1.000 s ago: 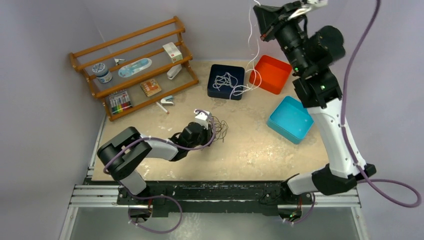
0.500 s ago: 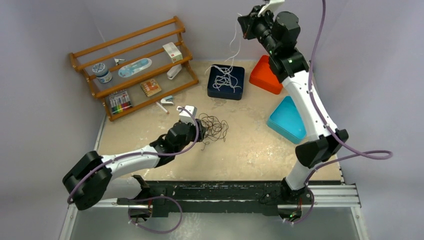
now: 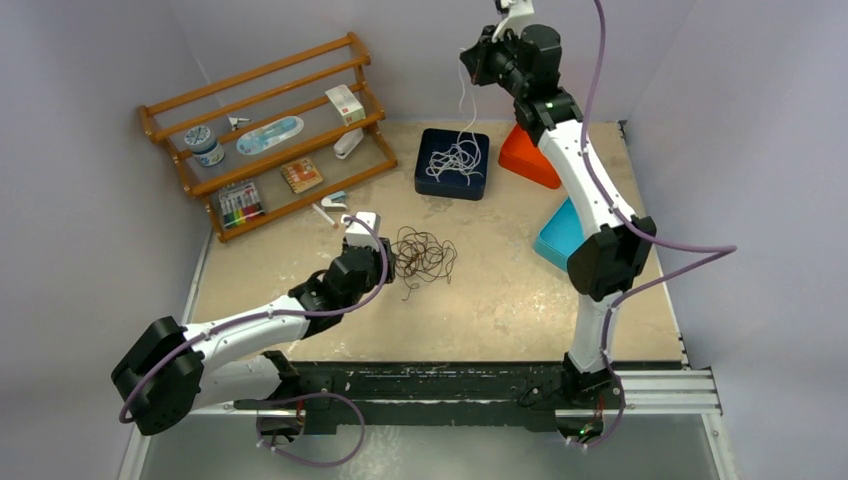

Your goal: Untangle the cables

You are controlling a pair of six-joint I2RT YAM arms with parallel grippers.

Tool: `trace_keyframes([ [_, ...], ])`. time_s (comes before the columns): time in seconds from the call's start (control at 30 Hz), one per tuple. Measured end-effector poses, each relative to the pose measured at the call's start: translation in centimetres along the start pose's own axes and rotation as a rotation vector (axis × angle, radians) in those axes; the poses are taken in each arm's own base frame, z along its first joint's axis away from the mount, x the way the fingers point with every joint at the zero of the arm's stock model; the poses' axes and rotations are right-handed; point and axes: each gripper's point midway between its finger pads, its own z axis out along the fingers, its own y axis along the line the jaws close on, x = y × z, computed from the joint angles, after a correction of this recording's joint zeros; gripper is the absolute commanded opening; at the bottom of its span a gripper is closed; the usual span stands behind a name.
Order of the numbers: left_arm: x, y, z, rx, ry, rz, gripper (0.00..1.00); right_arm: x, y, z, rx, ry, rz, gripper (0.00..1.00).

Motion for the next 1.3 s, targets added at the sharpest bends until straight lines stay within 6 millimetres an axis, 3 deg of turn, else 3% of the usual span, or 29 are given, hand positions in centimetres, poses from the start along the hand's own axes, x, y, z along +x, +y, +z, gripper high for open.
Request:
trace_keyframes([
  [0.2,0.3,0.6,0.0,-0.029,0.009,0.011,0.53,2.9,-1.2,1.4,-0.004,0.056,0.019,0.00],
  [0.6,-0.2,1.8,-0.6,-0.084,-0.008,0.016,0.63,2.8,-1.3,1.3,-0.030,0.054,0.014,0.00],
  [0.77,-0.5,2.0,-0.8,-0.090,-0.015,0.014,0.64,4.1,-1.8,2.3,-0.038,0.064,-0.002,0.00],
  [1.0,-0.1,2.4,-0.9,-0.104,0.000,0.025,0.64,11.3,-4.1,5.1,-0.032,0.182,-0.021,0.01],
  [1.3,0.1,2.5,-1.0,-0.108,0.009,0.030,0.64,18.4,-5.9,6.8,-0.052,0.295,-0.034,0.03],
])
